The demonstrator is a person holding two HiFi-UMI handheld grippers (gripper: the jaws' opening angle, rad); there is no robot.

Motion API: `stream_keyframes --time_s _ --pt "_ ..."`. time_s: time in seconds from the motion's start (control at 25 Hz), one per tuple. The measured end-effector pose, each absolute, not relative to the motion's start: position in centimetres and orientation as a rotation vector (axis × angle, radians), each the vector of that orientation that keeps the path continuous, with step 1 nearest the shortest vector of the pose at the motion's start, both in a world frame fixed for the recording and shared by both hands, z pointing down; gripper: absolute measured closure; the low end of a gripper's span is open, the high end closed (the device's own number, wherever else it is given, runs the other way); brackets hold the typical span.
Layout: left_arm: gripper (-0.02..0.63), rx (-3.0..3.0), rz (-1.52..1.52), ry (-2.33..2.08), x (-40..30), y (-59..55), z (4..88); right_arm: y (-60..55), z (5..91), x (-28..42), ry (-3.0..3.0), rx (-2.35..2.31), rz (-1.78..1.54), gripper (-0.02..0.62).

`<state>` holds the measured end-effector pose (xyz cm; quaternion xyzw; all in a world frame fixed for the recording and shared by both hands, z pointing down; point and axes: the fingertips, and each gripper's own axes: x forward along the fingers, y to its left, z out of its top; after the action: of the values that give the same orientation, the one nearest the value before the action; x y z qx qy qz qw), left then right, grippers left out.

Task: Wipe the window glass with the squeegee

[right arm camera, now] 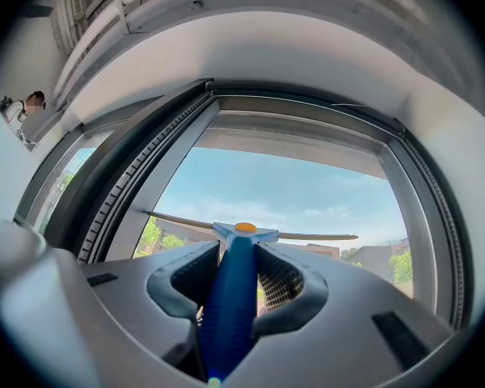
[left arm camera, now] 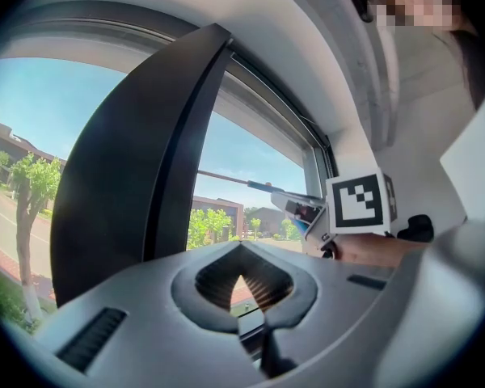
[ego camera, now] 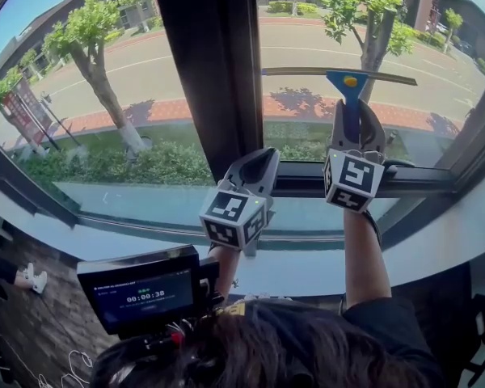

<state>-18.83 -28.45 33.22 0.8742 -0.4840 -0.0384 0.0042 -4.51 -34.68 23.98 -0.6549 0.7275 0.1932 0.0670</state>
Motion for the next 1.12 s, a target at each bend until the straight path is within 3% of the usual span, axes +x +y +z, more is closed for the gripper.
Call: stream_keyframes --time_s 1.12 --pt "0.604 2.737 -0.065 -1.483 -18.4 -28.0 34.2 -34.0 37.6 -4.6 2.356 -2.084 0.334 0.454"
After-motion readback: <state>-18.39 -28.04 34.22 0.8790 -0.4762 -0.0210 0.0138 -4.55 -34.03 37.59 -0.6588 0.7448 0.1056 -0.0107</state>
